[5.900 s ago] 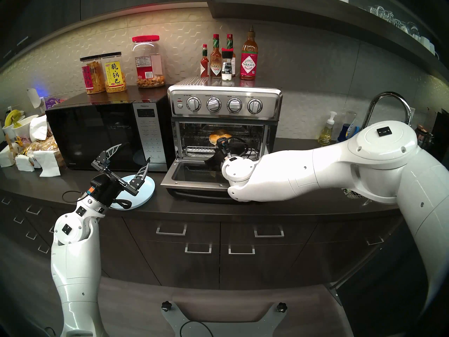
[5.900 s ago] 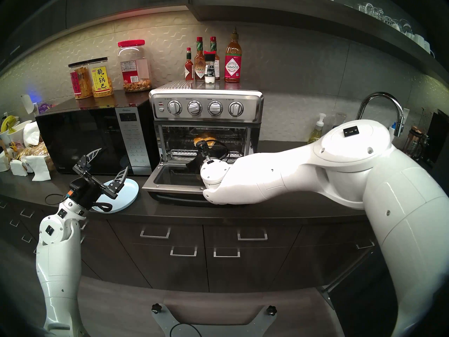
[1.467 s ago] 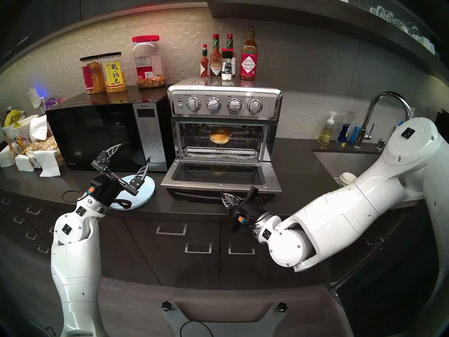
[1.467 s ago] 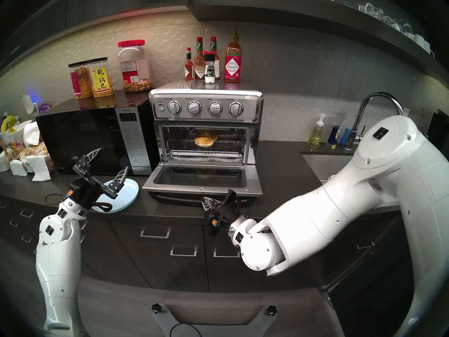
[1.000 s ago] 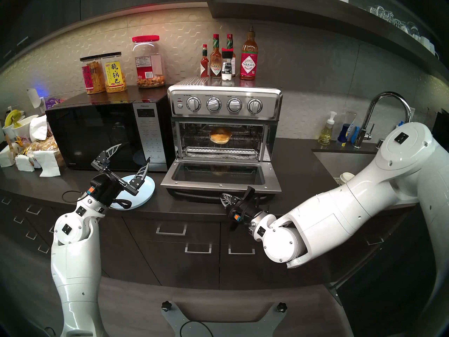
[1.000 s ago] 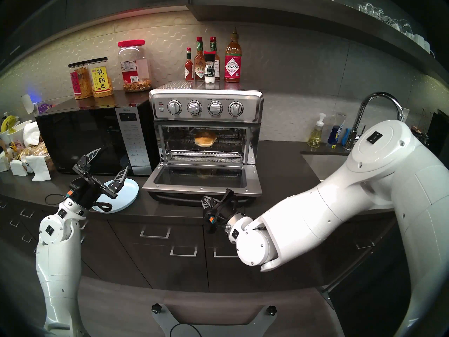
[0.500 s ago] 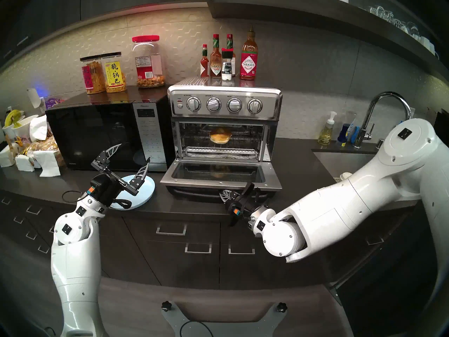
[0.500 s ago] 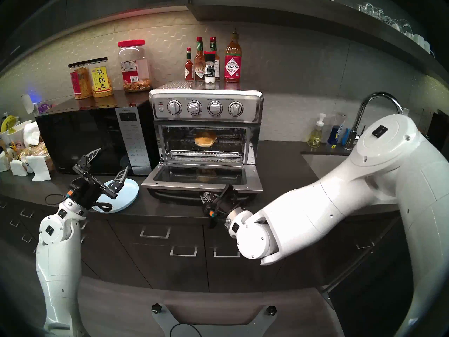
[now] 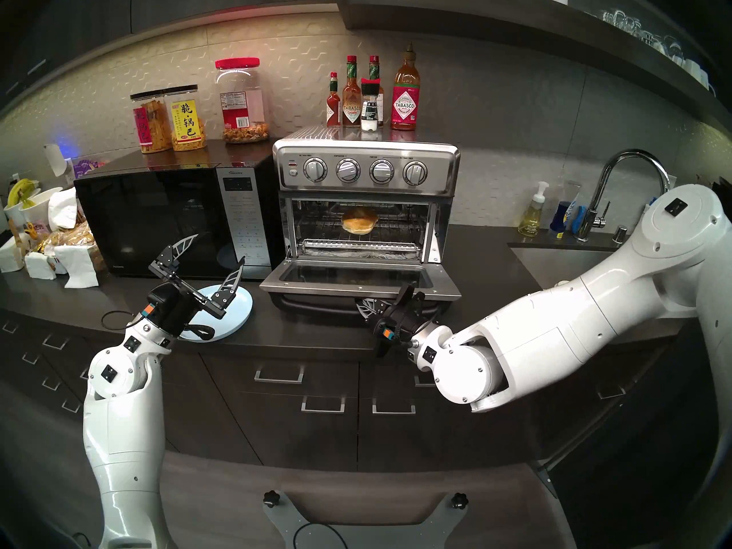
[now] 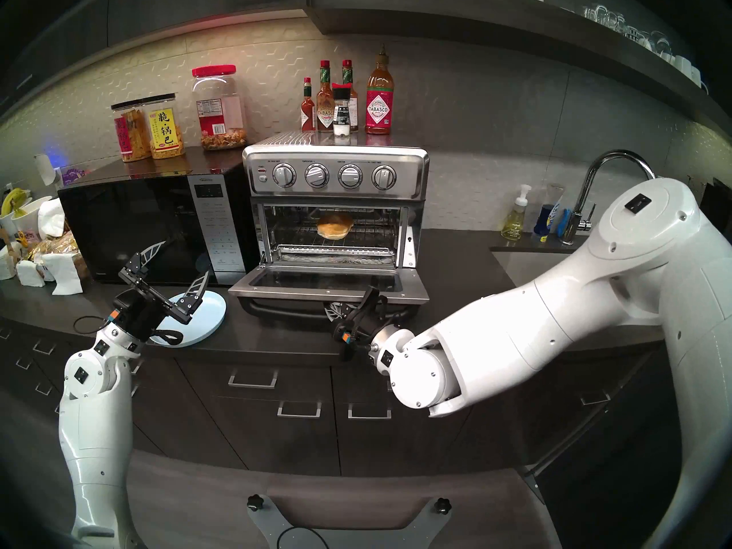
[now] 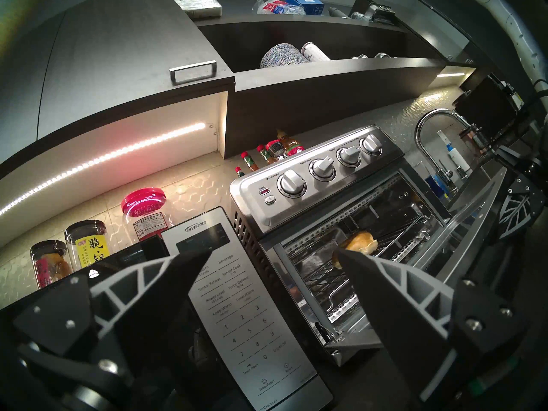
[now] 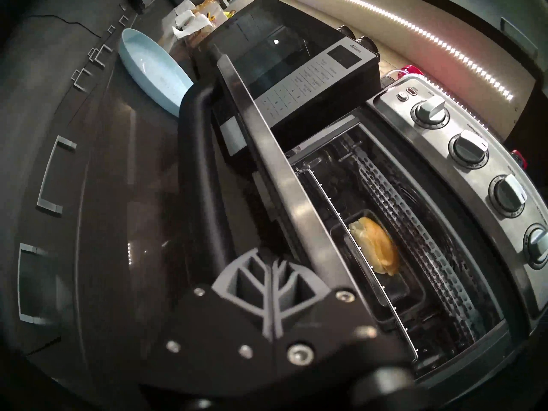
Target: Open the oven and place the bagel inside on the rack
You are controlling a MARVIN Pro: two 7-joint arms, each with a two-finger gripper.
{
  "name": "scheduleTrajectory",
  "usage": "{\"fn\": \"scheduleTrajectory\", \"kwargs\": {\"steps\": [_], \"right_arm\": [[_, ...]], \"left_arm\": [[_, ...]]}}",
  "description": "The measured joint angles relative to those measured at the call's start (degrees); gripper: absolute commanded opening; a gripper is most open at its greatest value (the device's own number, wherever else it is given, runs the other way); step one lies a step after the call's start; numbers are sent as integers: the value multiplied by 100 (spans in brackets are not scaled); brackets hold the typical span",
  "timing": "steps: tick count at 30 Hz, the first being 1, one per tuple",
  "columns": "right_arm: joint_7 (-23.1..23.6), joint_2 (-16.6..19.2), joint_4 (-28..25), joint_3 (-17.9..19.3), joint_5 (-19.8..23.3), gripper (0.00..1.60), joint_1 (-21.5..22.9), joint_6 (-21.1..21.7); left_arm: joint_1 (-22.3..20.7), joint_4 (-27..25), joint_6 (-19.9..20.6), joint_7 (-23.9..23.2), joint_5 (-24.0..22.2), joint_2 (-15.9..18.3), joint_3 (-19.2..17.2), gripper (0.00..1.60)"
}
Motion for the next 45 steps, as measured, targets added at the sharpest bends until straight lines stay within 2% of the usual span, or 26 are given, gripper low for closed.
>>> {"fn": "scheduleTrajectory", "kwargs": {"steps": [7,21,24,33,35,42,45], "right_arm": [[177,187,-2,292,-114,0,132,4],[1329,685,19,991,-180,0,534,58],[1559,754,135,1186,-186,0,661,88],[2197,978,892,1642,-171,0,1081,309],[2456,1058,1111,1769,-171,0,1207,358],[3258,1201,1218,1909,-279,0,1379,344],[3493,1402,1385,1895,-364,0,1557,364]], "left_arm": [[0,5,-1,1,1,0,0,160],[-1,33,-3,3,5,-1,-2,160],[-1,38,-4,3,5,-2,-2,160],[-1,50,-6,5,7,-2,-3,160],[-2,54,-7,6,7,-2,-4,160],[-5,54,-11,6,7,-2,-4,160],[-8,54,-14,6,7,-2,-4,160]]}}
